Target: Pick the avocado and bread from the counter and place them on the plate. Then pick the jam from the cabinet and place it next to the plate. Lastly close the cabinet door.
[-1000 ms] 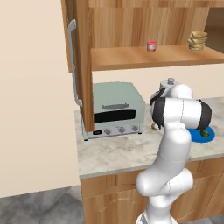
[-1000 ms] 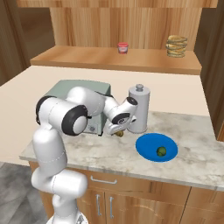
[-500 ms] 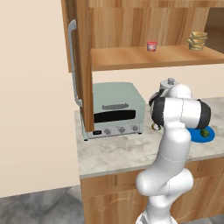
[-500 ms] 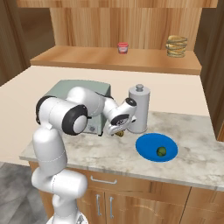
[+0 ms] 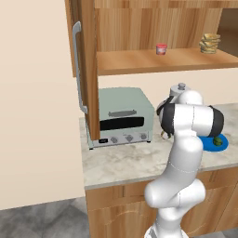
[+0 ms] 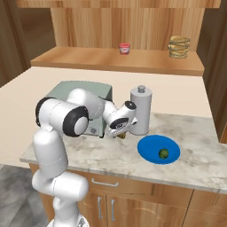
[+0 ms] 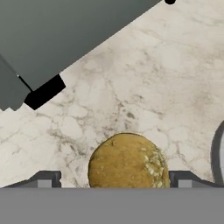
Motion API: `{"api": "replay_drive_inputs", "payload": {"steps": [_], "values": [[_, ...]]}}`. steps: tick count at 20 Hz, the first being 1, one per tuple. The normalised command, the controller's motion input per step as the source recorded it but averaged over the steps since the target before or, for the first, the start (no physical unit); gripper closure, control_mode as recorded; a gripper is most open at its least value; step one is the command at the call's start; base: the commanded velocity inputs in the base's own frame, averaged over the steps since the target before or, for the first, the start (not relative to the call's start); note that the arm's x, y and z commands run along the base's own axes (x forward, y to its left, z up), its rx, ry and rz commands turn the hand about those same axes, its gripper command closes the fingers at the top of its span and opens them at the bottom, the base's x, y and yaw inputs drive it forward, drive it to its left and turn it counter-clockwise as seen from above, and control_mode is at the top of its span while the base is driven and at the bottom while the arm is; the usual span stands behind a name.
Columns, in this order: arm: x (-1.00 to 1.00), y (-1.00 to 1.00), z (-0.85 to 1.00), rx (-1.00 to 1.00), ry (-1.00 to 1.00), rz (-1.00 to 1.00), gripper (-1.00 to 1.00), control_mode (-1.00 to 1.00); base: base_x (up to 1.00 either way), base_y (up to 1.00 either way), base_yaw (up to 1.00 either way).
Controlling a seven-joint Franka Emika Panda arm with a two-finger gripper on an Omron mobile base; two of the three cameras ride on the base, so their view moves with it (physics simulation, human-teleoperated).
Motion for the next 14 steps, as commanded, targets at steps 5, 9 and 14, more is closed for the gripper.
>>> {"api": "replay_drive_inputs", "payload": {"steps": [5,9,14], "values": [[0.09,0.00,-0.21,0.00,0.00,0.00,1.00,-1.00,0.00,0.00,0.00],[0.07,0.00,-0.17,0.00,0.00,0.00,1.00,-1.00,0.00,0.00,0.00],[-0.06,-0.01,-0.04,0.00,0.00,0.00,1.00,-1.00,0.00,0.00,0.00]]}}
